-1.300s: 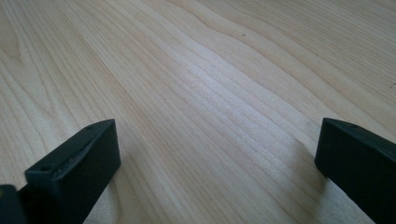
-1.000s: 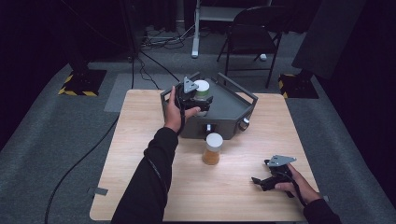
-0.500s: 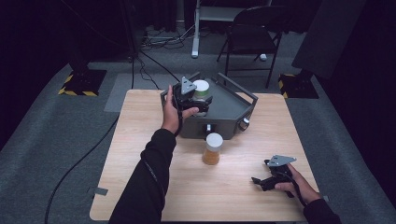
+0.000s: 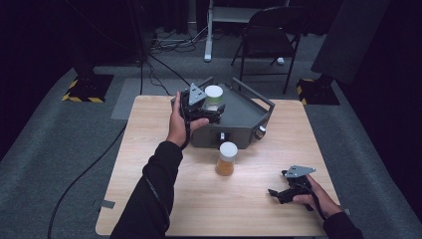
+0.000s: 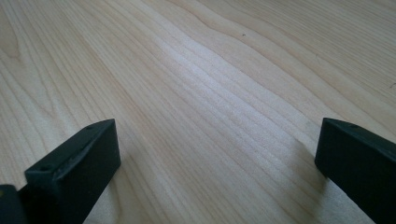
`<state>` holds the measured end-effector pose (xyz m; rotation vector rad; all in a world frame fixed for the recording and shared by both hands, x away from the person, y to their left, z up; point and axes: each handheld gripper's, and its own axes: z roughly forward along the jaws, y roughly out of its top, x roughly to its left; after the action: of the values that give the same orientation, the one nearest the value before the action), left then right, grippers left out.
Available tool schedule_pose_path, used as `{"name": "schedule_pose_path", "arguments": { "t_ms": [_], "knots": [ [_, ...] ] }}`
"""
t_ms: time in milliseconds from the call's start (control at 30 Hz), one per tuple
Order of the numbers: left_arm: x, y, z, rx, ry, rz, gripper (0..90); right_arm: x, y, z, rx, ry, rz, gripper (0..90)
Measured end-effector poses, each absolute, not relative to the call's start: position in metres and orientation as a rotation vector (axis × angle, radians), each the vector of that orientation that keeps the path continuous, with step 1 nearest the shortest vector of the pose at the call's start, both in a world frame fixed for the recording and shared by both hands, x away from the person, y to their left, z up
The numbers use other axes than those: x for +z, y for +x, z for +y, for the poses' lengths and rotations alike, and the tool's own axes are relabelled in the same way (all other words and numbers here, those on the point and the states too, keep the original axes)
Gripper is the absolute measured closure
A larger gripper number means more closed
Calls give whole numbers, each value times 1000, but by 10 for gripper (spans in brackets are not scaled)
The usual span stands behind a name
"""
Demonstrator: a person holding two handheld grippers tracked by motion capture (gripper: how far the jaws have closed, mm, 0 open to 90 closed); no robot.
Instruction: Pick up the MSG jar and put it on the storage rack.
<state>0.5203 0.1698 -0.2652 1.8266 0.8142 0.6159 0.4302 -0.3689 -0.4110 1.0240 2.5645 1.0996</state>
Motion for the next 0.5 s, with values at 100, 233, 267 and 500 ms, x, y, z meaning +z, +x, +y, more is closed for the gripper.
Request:
{"name": "schedule_pose_path", "arguments": {
  "t_ms": [100,233,267,500],
  "knots": [
    [-264,509,166,663,1847,794,2,-411,430,-369,1100,1024,2565,0],
    [-261,497,161,718,1880,774,3,-411,430,-369,1100,1024,2565,0],
    [-262,495,162,711,1881,764,3,-411,430,-369,1100,1024,2565,0],
    [-269,482,165,700,1899,733,3,-411,430,-369,1100,1024,2565,0]
  ]
}}
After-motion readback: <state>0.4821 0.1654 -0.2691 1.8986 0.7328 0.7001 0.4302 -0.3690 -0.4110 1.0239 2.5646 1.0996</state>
